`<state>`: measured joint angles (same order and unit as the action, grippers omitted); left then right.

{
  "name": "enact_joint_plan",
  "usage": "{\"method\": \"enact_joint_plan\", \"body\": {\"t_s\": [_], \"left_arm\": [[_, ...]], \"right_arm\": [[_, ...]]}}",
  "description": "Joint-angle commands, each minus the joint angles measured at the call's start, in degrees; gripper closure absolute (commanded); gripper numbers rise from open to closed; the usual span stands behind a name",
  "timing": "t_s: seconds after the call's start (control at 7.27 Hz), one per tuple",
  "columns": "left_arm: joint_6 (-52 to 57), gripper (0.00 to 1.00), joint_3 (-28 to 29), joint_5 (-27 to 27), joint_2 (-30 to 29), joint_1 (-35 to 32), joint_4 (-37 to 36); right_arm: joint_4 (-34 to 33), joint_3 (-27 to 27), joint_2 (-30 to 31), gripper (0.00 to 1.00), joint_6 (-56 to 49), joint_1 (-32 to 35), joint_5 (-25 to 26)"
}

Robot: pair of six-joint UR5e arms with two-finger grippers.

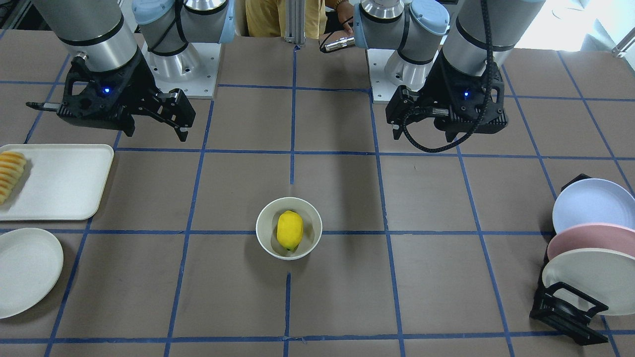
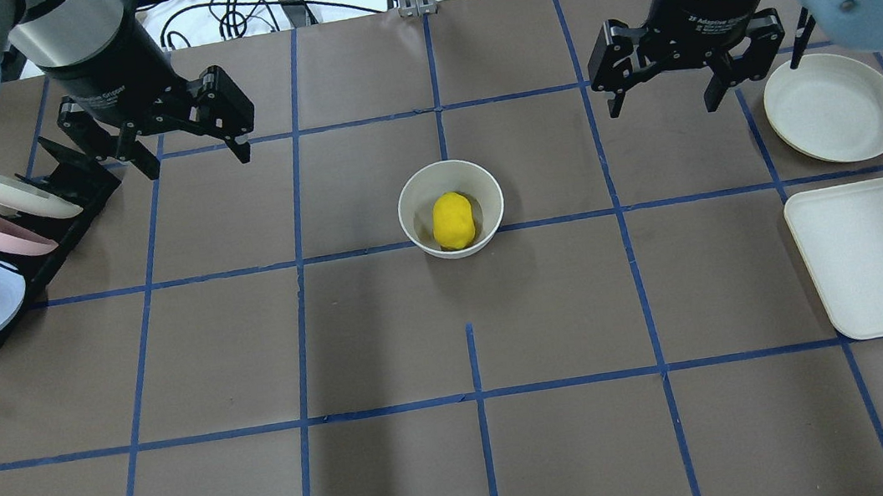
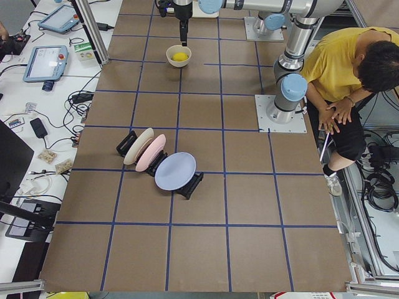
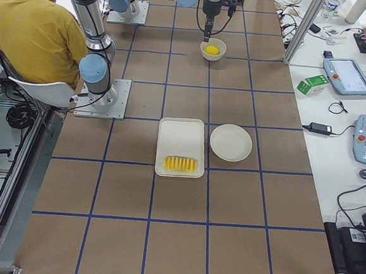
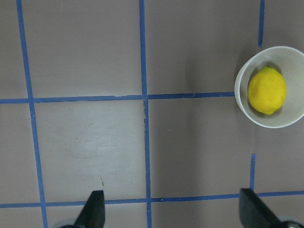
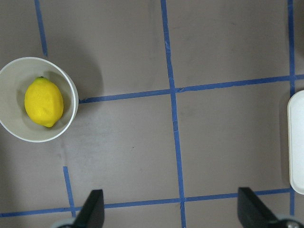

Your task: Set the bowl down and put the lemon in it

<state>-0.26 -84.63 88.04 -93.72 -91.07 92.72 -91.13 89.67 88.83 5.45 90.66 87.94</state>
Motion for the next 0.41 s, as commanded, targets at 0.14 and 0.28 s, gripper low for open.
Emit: {"method": "enact_joint_plan", "body": {"t_s": [0.14,0.28], "left_arm": [[0.00,0.00,-0.09,0.02,0.11,-0.07,0.09],[0.00,0.00,-0.09,0.02,0.29,-0.07,0.09]], "right_arm": [[3.67,0.06,2.04,0.00,-4.75,-3.64,0.39],[3.94,0.06,2.31,0.00,-4.66,-3.47,0.39]]}}
